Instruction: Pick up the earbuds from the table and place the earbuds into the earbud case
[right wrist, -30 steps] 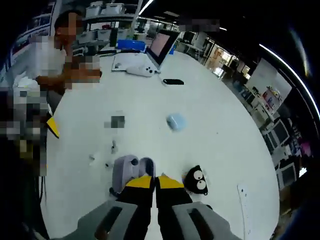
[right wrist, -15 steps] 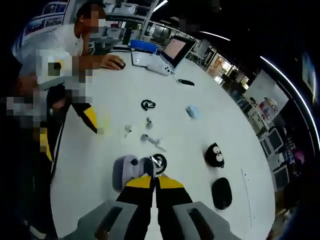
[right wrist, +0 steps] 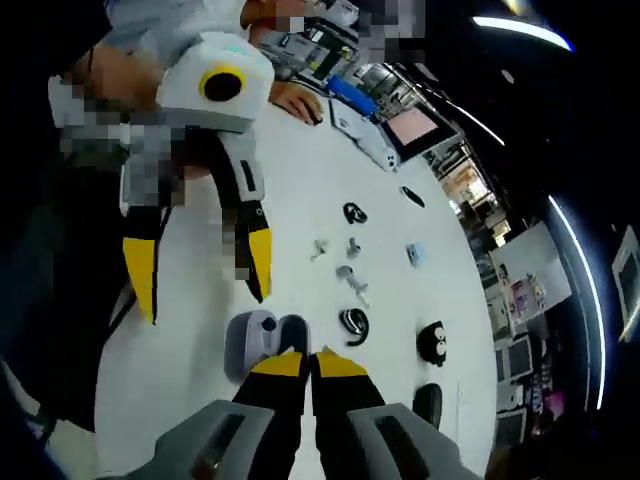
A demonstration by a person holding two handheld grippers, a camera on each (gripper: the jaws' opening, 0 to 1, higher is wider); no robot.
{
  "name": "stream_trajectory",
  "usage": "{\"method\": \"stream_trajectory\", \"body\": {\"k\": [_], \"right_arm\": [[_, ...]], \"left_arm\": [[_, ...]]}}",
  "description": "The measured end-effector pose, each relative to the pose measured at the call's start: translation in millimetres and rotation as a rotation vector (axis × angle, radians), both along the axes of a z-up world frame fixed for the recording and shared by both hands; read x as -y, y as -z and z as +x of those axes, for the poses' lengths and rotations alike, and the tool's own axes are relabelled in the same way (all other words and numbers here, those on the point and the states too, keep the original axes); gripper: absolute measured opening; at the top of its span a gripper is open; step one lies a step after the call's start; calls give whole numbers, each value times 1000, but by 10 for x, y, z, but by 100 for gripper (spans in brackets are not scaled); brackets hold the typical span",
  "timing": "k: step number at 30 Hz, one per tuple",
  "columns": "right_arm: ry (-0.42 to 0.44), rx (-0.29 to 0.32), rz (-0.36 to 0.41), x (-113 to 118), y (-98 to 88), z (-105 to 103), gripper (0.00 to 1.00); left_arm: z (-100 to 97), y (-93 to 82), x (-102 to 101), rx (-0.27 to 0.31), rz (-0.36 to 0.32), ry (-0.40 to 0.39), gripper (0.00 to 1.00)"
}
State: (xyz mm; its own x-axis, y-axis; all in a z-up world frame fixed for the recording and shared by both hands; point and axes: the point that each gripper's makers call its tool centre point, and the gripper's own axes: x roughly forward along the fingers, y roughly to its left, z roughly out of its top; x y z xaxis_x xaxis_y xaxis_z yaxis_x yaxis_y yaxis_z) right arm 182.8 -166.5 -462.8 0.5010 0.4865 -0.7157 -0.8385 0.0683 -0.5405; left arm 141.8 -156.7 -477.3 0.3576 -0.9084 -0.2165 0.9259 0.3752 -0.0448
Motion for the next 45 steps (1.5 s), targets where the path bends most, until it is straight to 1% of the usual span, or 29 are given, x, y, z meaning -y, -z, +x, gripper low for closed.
{"method": "stream_trajectory", "body": {"k": [3,4,6,7,8,9,12,13,16,18,20,22,25,26,29,32,37,42,45], "right_arm": [[-22,10,15,-82,41,-61,2],[-39,21,8,-107,54,-79,2],[-62,54,-15,-134,64,-79,2],[-77,84,-26,-153,58,-70,2],[-82,106,-24,-175,58,-65,2],[-83,115,-23,-192,74,-73,2],[-96,156,-27,-229,124,-87,2],[-108,177,-48,-229,176,-108,2],[-125,233,-62,-226,184,-127,2],[-119,234,-52,-230,168,-121,2],[-119,255,-44,-236,155,-116,2],[-124,270,-51,-233,152,-113,2],[-130,269,-38,-245,152,-120,2],[-134,265,-31,-253,156,-128,2],[-142,280,-33,-252,152,-123,2],[-147,270,-16,-253,145,-125,2],[-160,259,-1,-282,153,-130,2],[-154,250,10,-295,153,-131,2],[-146,231,28,-301,147,-139,3]], "left_arm": [[41,89,23,-21,-2,-10,46],[47,114,28,-27,3,-12,45],[54,127,24,-24,14,-8,43],[90,124,12,-21,19,-22,41],[134,140,-9,-16,37,-38,37],[151,146,-7,-14,36,-37,35],[180,169,-5,-39,19,-42,34],[164,173,7,-43,24,-40,34],[151,229,46,-46,57,-26,32],[153,259,68,-50,75,-21,30],[139,263,95,-67,76,-22,30],[160,266,102,-66,91,-27,30],[192,280,96,-71,109,-29,24],[210,310,84,-67,132,-30,24],[202,296,104,-50,128,-22,23],[203,296,116,-24,132,-9,22],[188,297,128,-18,124,5,20],[178,297,119,-15,119,0,20],[159,299,110,-13,112,9,20]]}}
